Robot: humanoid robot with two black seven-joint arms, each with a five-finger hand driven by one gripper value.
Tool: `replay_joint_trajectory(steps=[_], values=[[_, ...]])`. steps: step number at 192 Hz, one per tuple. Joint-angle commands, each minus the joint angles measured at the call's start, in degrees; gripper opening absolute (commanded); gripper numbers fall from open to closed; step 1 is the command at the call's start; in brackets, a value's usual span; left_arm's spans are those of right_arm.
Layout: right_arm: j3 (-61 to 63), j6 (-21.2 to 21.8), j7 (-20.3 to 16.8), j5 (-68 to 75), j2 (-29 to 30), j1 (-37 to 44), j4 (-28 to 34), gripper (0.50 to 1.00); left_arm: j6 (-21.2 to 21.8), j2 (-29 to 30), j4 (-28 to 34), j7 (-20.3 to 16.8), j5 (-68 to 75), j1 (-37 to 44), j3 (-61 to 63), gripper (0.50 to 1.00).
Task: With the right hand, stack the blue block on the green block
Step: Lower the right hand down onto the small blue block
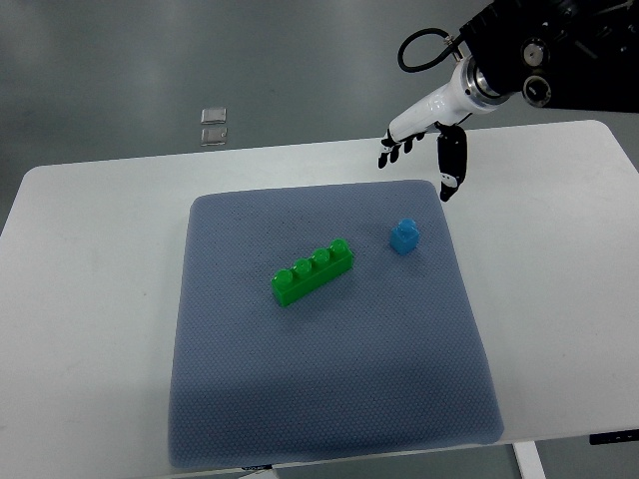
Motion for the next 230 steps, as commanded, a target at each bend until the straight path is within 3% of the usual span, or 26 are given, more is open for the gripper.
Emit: replay_joint_trajectory(steps=[1, 63, 123, 154, 230], values=[[-0.03, -2.67, -0.20, -0.09, 0.74, -3.53, -0.96, 0.921, 0.05, 0.00, 0.00, 0.00, 0.00, 0.00, 0.00, 1.000], [-0.03, -10.40, -1.78, -0.79, 4.87, -13.55, -6.14, 0.919, -0.04, 0.00, 0.00, 0.00, 0.00, 0.00, 0.00, 1.000], [-0.12, -14.71, -1.78, -1.23, 7.07, -18.74, -8.96, 0.901, -0.04, 0.00, 0.00, 0.00, 0.00, 0.00, 0.00, 1.000], [-0.03, -15.06, -1.69, -2.46, 7.24, -19.79, -9.84, 0.834, 0.05, 0.00, 0.00, 0.00, 0.00, 0.00, 0.00, 1.000], [-0.47, -17.08, -1.69, -4.92, 7.86, -21.82, -11.15, 0.768, -0.03, 0.00, 0.00, 0.00, 0.00, 0.00, 0.00, 1.000]])
